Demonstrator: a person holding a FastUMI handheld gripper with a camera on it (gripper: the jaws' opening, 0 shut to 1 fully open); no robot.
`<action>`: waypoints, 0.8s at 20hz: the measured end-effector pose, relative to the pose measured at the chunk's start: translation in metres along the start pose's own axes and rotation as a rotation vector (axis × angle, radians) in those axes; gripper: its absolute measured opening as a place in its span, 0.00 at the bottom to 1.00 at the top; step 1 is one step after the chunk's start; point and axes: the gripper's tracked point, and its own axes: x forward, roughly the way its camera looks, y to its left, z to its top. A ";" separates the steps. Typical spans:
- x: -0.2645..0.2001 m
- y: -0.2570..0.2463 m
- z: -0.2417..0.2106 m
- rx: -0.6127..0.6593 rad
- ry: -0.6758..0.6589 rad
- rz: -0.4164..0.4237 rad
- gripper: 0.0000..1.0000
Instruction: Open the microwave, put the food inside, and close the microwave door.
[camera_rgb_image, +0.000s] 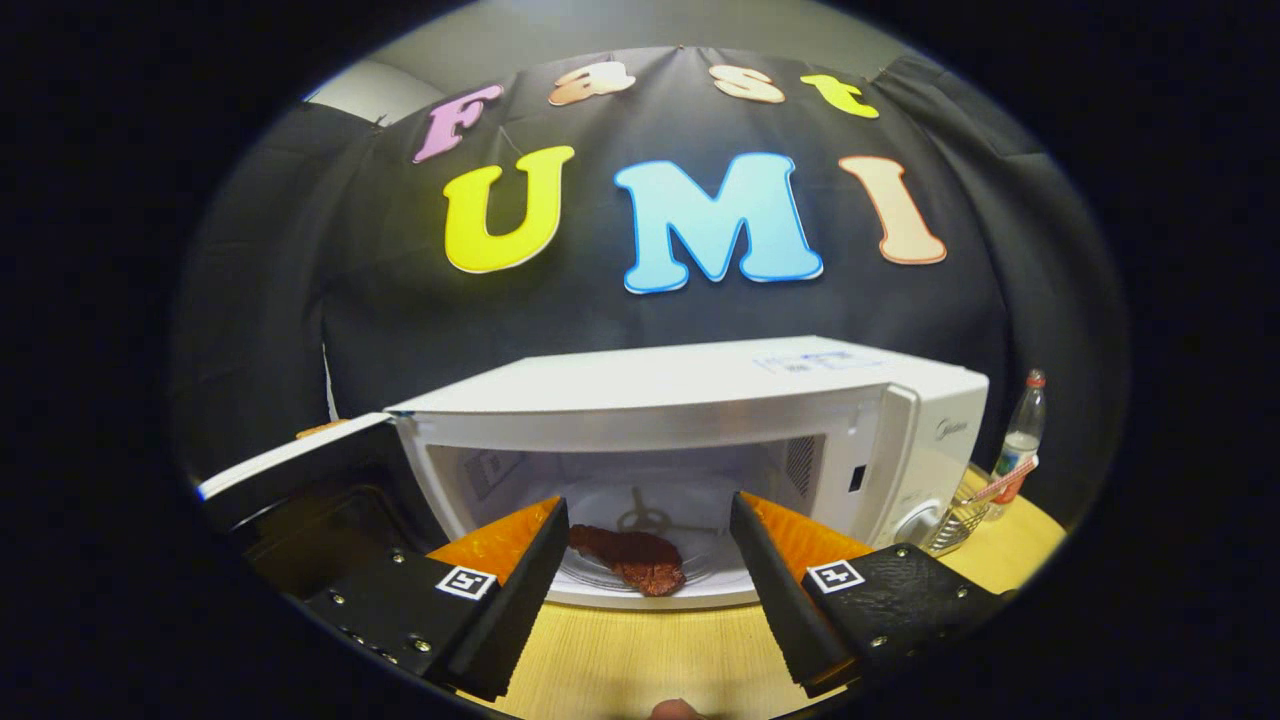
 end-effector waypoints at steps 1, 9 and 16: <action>-0.012 -0.001 0.009 -0.012 -0.018 0.000 0.98; -0.111 0.019 0.050 -0.014 -0.082 0.058 0.97; -0.171 0.065 0.065 -0.015 -0.101 0.165 0.97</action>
